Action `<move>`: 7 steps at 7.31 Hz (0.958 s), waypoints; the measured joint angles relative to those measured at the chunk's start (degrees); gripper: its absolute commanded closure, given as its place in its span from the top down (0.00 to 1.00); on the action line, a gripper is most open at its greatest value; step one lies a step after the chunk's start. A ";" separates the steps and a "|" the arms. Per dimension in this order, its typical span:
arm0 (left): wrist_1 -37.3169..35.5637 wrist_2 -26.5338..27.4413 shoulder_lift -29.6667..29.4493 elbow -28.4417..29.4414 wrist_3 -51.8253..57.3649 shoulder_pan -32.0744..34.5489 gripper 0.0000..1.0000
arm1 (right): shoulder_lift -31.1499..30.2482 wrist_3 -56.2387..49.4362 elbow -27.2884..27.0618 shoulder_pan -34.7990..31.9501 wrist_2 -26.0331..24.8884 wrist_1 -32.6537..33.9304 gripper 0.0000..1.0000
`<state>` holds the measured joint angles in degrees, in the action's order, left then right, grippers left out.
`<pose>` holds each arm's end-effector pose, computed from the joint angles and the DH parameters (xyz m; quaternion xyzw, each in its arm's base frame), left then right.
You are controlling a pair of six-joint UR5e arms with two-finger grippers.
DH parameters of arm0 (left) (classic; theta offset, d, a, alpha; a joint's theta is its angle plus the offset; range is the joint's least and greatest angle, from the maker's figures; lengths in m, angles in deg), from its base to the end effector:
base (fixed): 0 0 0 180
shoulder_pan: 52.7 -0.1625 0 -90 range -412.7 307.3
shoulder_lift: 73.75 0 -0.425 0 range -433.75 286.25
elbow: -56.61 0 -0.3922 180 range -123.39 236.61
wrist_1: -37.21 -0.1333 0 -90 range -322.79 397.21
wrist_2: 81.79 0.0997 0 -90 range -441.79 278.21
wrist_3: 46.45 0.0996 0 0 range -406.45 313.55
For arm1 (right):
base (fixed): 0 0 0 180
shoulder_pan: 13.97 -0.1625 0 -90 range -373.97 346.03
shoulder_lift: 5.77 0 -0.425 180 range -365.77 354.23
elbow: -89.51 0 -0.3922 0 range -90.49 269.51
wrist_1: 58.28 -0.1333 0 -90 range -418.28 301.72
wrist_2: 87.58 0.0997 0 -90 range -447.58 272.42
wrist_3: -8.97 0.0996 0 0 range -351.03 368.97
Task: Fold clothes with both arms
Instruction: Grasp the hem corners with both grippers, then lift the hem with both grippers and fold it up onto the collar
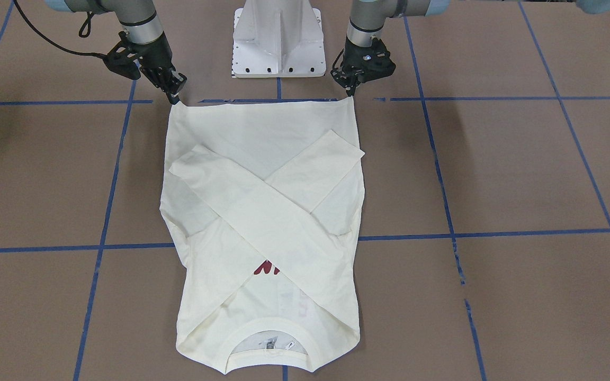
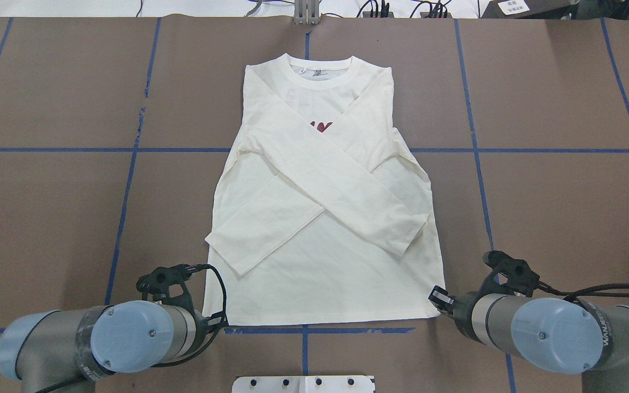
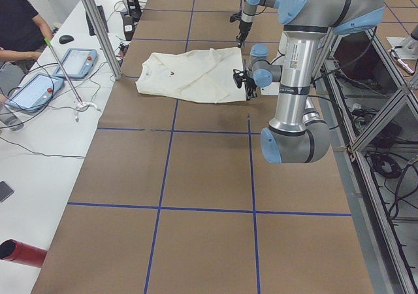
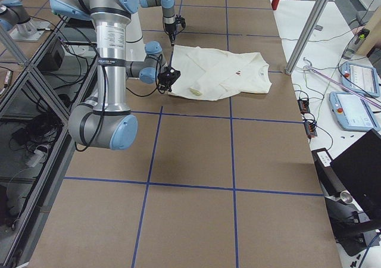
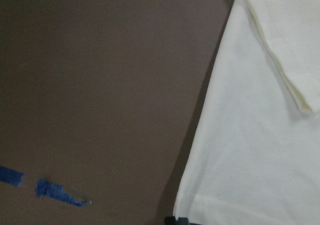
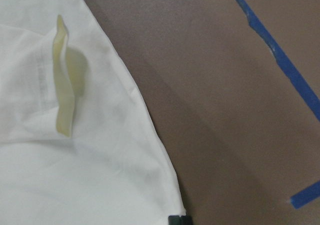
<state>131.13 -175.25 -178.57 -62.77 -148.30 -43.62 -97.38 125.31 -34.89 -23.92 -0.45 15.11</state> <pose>0.5037 -0.2094 0.2921 -0.0374 0.4067 -0.1537 0.8998 -0.4274 -0.2154 0.3640 -0.0370 -0.4167 0.2928 0.8598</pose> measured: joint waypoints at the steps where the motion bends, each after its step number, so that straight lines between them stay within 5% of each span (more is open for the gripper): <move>1: -0.77 -0.25 0.36 -2.84 -0.16 0.03 0.00 | -1.35 0.01 -2.02 0.38 -0.01 0.02 0.00; 4: -1.35 -2.95 0.40 -11.03 -0.39 4.37 0.00 | -3.80 -1.78 -9.10 -4.20 3.60 0.32 0.00; 7: -1.34 -7.98 -6.58 -5.03 4.25 20.37 0.00 | 9.92 -11.75 2.09 -23.63 17.43 1.07 0.00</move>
<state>129.80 -183.22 -185.15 -67.80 -144.05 -23.26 -87.46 113.56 -32.80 -47.55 16.98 16.18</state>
